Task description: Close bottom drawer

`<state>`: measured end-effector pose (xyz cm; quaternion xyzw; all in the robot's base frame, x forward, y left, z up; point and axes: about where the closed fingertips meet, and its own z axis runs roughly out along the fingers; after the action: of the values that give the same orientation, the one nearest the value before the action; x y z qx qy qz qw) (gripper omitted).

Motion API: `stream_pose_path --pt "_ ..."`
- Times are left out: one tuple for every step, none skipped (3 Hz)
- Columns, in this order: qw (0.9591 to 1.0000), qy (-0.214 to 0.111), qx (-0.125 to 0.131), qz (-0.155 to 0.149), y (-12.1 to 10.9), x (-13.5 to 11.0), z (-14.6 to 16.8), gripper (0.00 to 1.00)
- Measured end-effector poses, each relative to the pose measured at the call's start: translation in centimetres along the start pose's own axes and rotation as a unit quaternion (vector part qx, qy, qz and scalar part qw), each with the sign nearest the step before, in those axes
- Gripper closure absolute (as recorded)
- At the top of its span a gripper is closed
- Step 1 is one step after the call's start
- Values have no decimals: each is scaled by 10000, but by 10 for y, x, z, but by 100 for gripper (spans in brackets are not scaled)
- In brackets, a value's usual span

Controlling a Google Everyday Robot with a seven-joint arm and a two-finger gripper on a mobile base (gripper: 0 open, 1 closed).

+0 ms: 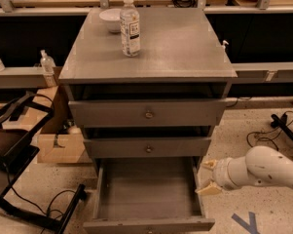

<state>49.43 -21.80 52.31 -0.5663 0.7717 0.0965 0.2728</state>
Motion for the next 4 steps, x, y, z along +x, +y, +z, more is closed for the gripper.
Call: stream_pose_path --pt "9986 -242 -261 404 25 38 56 68" --pt "9986 -236 -270 388 26 36 55 91" --pt "9982 -320 -337 374 31 34 61 100" --pt "9951 -481 -495 706 61 54 99 100"
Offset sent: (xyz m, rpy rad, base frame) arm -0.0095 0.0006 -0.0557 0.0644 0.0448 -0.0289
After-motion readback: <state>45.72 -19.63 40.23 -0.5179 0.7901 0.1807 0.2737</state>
